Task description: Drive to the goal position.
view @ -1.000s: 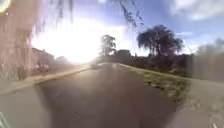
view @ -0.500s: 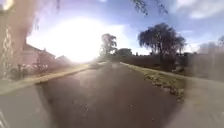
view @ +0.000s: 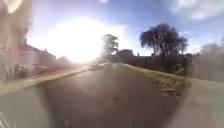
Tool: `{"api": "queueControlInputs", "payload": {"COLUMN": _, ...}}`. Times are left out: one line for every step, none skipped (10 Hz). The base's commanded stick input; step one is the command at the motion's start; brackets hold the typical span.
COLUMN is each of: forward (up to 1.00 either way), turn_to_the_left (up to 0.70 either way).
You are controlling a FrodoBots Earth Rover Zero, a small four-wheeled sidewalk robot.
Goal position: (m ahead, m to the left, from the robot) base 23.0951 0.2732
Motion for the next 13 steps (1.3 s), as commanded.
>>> {"api": "queueControlInputs", "payload": {"forward": 1.0, "turn_to_the_left": 0.0}}
{"api": "queueControlInputs", "payload": {"forward": 1.0, "turn_to_the_left": 0.0}}
{"api": "queueControlInputs", "payload": {"forward": 1.0, "turn_to_the_left": 0.0}}
{"api": "queueControlInputs", "payload": {"forward": 1.0, "turn_to_the_left": 0.0}}
{"api": "queueControlInputs", "payload": {"forward": 1.0, "turn_to_the_left": 0.0}}
{"api": "queueControlInputs", "payload": {"forward": 1.0, "turn_to_the_left": 0.0}}
{"api": "queueControlInputs", "payload": {"forward": 1.0, "turn_to_the_left": 0.0}}
{"api": "queueControlInputs", "payload": {"forward": 1.0, "turn_to_the_left": 0.0}}
{"api": "queueControlInputs", "payload": {"forward": 1.0, "turn_to_the_left": 0.0}}
{"api": "queueControlInputs", "payload": {"forward": 1.0, "turn_to_the_left": 0.0}}
{"api": "queueControlInputs", "payload": {"forward": 1.0, "turn_to_the_left": 0.0}}
{"api": "queueControlInputs", "payload": {"forward": 1.0, "turn_to_the_left": 0.0}}
{"api": "queueControlInputs", "payload": {"forward": 1.0, "turn_to_the_left": 0.0}}
